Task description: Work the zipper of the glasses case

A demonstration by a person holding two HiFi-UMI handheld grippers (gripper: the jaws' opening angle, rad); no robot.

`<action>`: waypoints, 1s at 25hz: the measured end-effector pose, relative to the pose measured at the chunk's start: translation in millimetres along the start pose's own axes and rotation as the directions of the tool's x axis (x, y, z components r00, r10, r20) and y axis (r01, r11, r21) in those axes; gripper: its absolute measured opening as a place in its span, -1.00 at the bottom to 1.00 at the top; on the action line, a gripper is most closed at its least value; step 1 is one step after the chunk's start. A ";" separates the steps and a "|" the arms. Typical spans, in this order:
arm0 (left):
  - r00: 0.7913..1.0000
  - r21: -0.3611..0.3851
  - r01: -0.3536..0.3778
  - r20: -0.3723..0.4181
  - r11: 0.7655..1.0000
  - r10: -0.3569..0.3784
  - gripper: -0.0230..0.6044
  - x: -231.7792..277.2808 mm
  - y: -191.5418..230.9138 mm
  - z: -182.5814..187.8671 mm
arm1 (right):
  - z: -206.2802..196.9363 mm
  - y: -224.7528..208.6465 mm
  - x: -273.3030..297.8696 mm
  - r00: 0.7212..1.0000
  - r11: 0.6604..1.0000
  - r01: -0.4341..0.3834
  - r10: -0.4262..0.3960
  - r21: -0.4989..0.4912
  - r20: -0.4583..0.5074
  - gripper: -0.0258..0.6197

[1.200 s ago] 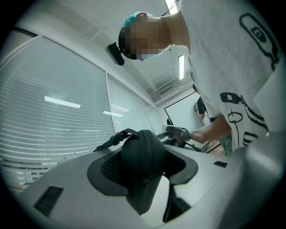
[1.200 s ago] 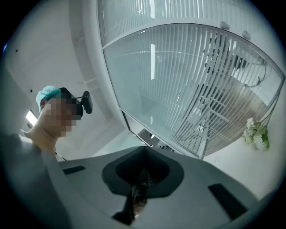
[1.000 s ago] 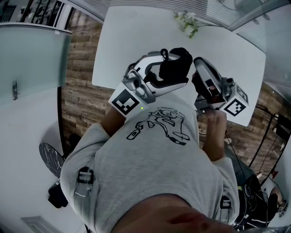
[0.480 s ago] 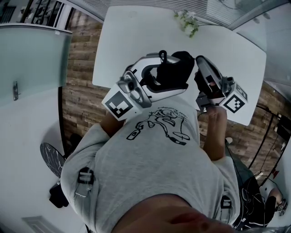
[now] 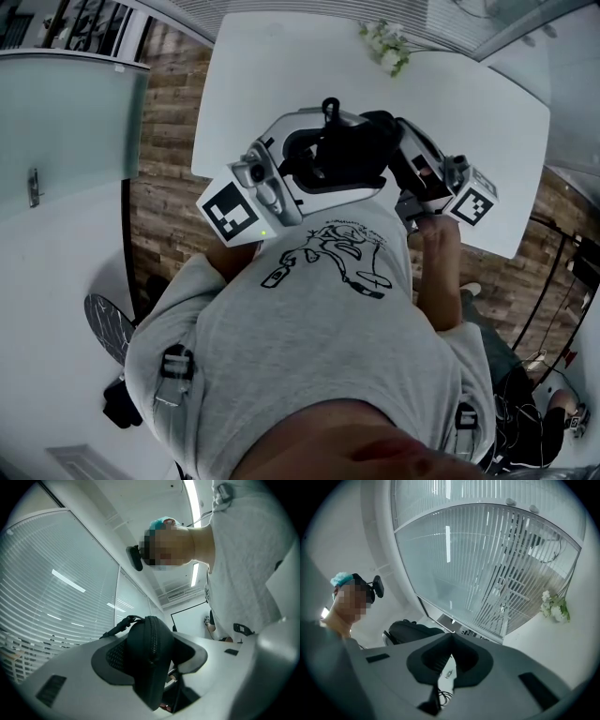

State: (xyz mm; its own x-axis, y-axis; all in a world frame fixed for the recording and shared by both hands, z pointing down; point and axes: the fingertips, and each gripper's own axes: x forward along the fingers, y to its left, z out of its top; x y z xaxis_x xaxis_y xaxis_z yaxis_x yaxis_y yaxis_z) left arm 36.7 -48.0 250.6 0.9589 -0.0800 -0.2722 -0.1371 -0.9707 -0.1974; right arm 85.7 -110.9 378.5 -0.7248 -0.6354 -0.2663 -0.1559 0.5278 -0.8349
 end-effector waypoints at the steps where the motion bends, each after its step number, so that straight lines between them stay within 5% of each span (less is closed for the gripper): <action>1: 1.000 -0.004 -0.001 0.006 1.000 0.001 -0.18 0.6 0.1 1.0 | -2.7 -0.1 0.9 1.000 1.000 -0.004 0.004 0.012 0.000 -0.91; 16: 0.999 -0.050 -0.032 0.034 0.998 0.033 -0.18 -1.9 4.8 2.5 | -32.5 -5.4 8.6 1.000 0.991 -0.030 0.030 0.132 -0.004 -0.89; 25: 0.995 -0.062 -0.095 -0.027 0.994 0.093 -0.18 -7.5 13.7 -8.5 | -12.8 -10.0 -9.3 0.992 0.988 0.124 -0.124 -0.093 0.008 -0.69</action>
State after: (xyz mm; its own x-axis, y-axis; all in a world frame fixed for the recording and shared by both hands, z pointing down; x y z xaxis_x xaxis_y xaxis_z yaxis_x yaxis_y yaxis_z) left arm 29.7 -62.7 257.9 0.9483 -0.1762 -0.2638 -0.2117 -0.9709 -0.1125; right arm 85.4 -103.0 395.5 -0.6947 -0.7001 -0.1648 -0.3064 0.4953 -0.8129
